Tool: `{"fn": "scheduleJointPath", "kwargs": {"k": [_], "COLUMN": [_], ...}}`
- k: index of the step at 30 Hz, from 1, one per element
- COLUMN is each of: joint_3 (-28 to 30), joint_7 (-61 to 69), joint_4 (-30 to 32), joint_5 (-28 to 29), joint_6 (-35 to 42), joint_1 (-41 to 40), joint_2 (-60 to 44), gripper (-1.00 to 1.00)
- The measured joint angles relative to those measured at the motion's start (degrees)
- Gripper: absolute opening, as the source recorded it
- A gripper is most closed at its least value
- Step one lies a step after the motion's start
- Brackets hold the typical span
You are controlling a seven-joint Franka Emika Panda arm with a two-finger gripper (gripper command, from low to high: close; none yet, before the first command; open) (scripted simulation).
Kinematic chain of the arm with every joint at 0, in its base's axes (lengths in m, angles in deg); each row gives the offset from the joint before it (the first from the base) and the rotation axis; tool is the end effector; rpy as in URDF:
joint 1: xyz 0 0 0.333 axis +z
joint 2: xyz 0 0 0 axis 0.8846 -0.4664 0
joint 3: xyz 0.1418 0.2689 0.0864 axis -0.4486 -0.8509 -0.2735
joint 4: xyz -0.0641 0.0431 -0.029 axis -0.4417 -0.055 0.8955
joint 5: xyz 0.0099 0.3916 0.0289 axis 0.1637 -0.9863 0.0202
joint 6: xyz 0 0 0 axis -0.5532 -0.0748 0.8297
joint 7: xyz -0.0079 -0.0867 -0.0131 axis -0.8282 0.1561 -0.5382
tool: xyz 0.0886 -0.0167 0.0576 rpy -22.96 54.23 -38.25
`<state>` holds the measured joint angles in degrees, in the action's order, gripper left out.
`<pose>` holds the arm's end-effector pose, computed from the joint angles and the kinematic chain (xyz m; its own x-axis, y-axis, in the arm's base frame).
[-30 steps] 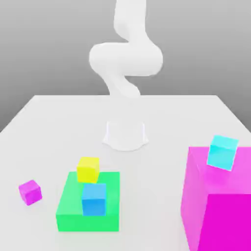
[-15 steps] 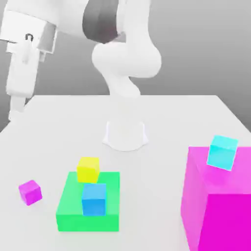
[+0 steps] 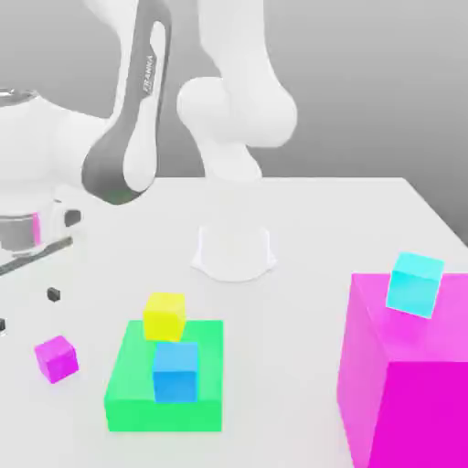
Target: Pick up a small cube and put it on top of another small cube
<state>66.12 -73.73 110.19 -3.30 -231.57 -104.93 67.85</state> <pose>0.3338 -0.2781 0.2132 -0.9949 -0.1000 -0.0103 -0.0995 0.9942 -0.0418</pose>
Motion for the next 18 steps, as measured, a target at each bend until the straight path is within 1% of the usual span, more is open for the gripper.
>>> {"fn": "scheduleJointPath", "kwargs": {"k": [1, 3, 7, 8, 14, 18], "joint_3": [0.15, 0.25, 1.14, 1.4, 1.54, 0.75], "joint_7": [-1.22, -2.24, -3.01, -3.16, -3.21, -2.67], "joint_4": [0.51, 0.41, -1.03, -1.3, -1.44, -0.32], "joint_5": [-1.51, -2.82, -2.64, -2.43, -2.35, -3.17], "joint_6": [-0.74, -3.33, -9.83, -11.01, -11.72, -7.11], "joint_1": [-0.39, -0.75, -0.13, 0.07, 0.19, -0.44], "joint_2": [-1.21, -4.62, -12.84, -14.34, -15.09, -9.25], "gripper": [0.0, 0.0, 0.0, -1.0, -1.0, -1.0]}}
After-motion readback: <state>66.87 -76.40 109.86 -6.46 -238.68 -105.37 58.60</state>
